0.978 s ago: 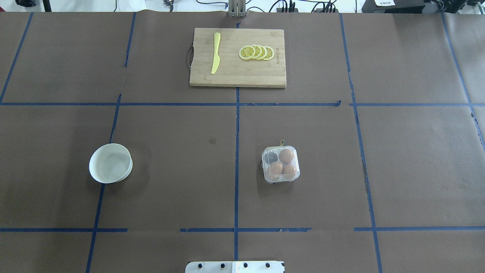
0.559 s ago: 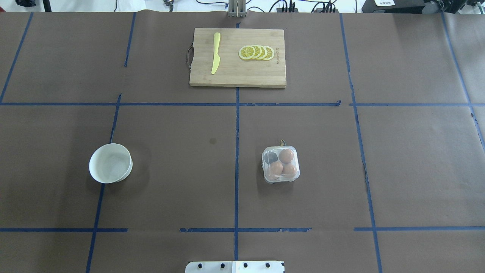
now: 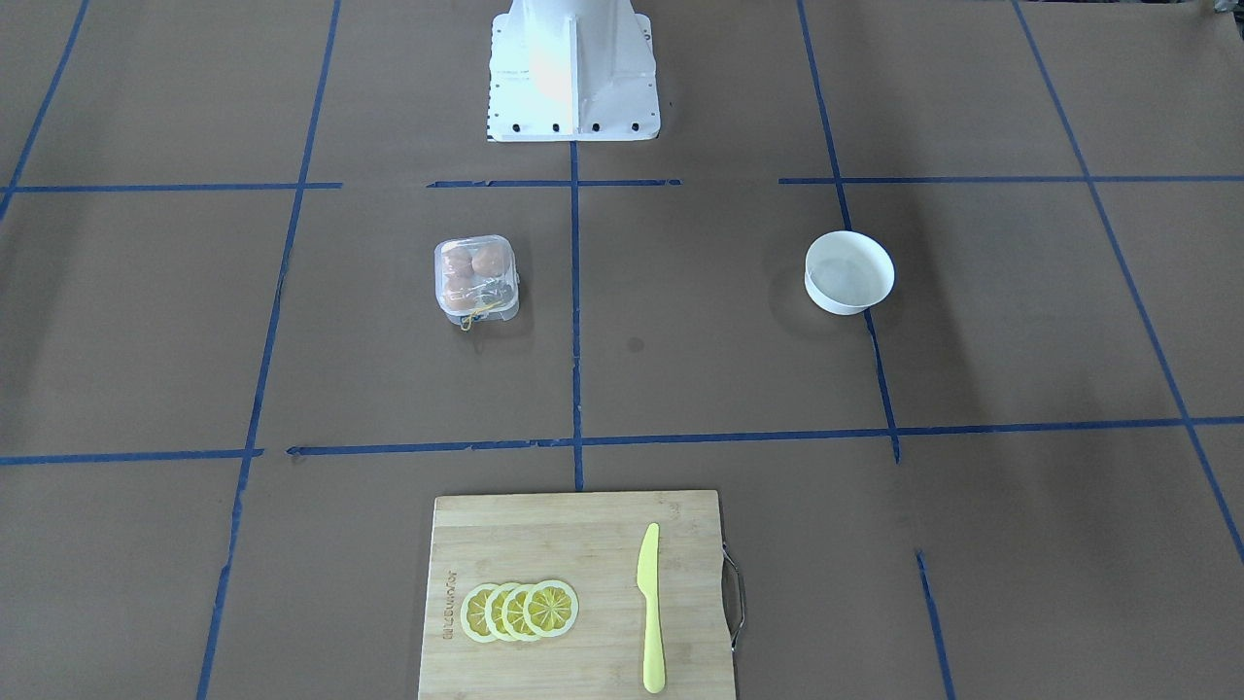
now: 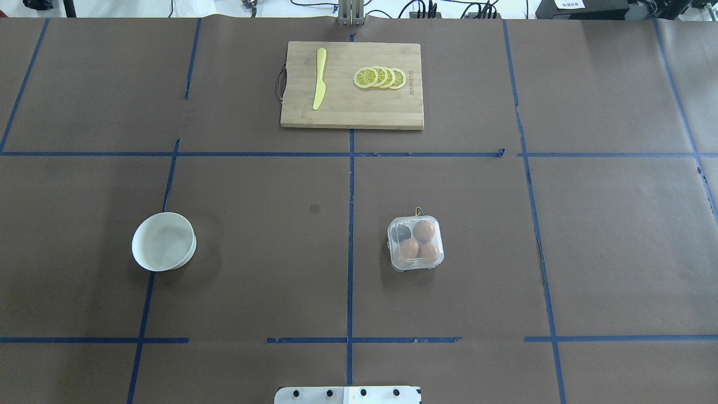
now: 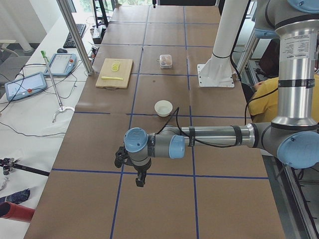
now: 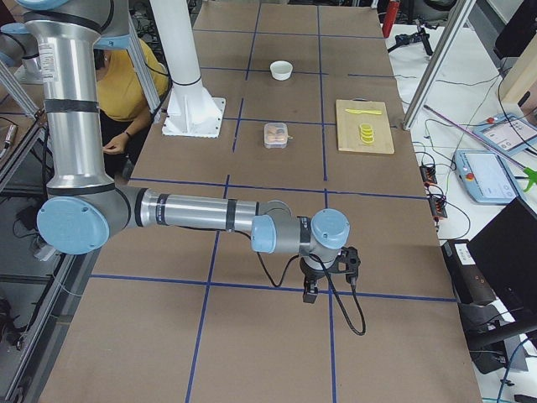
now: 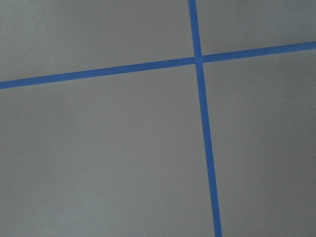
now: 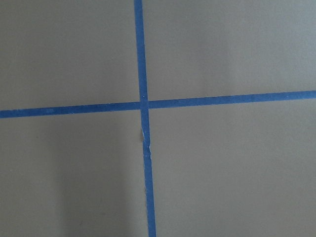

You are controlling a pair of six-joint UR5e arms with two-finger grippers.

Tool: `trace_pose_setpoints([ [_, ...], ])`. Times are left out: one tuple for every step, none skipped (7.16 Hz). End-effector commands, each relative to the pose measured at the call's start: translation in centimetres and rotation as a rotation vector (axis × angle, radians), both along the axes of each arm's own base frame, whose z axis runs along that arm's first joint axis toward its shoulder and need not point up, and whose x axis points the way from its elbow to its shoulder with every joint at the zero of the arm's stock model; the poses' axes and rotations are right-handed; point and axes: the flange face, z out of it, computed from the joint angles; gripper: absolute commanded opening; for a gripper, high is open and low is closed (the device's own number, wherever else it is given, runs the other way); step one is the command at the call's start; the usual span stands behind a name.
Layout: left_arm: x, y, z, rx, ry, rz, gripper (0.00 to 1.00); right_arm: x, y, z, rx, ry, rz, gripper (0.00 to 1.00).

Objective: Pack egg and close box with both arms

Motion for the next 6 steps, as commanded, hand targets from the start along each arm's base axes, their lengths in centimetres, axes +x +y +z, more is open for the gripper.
trace_pose_setpoints([
  [0.1, -1.8, -1.2, 0.028, -0.004, 0.002, 1.00, -0.2, -0.4, -0.9, 0.030, 0.000, -0.019, 1.00],
  [0.1, -1.9, -1.2, 0.028, -0.005, 0.002, 1.00, -0.6, -0.5, -2.4, 0.065, -0.002, -0.038, 1.00],
  [0.1, -2.0, -1.1, 0.028, -0.005, 0.002, 1.00, -0.8, -0.6, -3.0, 0.078, -0.003, -0.043, 1.00],
  [0.1, -2.1, -1.2, 0.028, -0.005, 0.002, 1.00, -1.3, -0.8, -3.9, 0.090, -0.005, -0.052, 1.00],
  [0.1, -2.4, -1.6, 0.035, -0.002, 0.002, 1.00, -1.2, -2.0, -5.9, 0.084, -0.003, -0.050, 1.00],
  [0.2, -2.6, -2.0, 0.043, 0.001, 0.002, 1.00, -1.2, -2.1, -6.8, 0.089, -0.003, -0.054, 1.00],
])
